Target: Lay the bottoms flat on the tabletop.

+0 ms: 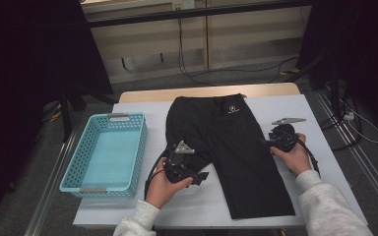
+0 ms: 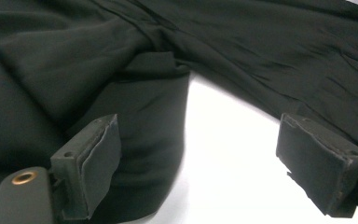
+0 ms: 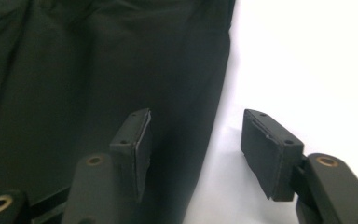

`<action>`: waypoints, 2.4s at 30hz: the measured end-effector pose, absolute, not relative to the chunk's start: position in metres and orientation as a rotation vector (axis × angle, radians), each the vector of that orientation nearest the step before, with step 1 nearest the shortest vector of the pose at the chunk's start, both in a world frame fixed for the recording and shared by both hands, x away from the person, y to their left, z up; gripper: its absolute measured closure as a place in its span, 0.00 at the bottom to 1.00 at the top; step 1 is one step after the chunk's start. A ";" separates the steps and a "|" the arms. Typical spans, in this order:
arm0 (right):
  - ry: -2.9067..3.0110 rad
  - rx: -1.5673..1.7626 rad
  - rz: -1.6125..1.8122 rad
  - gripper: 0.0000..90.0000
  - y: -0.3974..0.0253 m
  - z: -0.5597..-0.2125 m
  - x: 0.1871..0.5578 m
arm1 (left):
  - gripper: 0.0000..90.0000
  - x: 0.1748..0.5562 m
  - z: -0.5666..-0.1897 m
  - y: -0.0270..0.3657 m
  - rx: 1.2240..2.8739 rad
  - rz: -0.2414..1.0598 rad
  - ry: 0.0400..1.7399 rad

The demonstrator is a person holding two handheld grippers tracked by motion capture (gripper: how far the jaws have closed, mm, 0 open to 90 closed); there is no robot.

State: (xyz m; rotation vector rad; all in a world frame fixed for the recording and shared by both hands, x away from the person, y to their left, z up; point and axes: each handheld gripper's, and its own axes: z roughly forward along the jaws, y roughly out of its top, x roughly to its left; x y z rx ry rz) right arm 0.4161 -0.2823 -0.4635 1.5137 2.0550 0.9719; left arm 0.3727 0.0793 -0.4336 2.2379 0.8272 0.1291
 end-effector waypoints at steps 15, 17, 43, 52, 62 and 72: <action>2.064 1.543 1.024 0.88 -0.275 -0.466 0.447 | 0.16 0.377 -0.434 0.085 2.233 0.149 0.852; 2.063 1.554 1.010 0.98 -0.274 -0.465 0.448 | 0.16 0.377 -0.434 0.085 2.233 0.152 0.853; 1.987 1.680 1.015 1.00 -0.329 -0.464 0.428 | 0.16 0.377 -0.433 0.086 2.230 0.164 0.866; 1.954 1.633 0.948 0.75 -0.330 -0.461 0.430 | 0.16 0.378 -0.432 0.086 2.224 0.169 0.866; 1.875 1.673 1.012 0.79 -0.313 -0.465 0.484 | 0.16 0.381 -0.432 0.082 2.216 0.174 0.864; 1.811 1.779 1.020 1.00 -0.331 -0.468 0.497 | 0.16 0.380 -0.435 0.082 2.223 0.173 0.868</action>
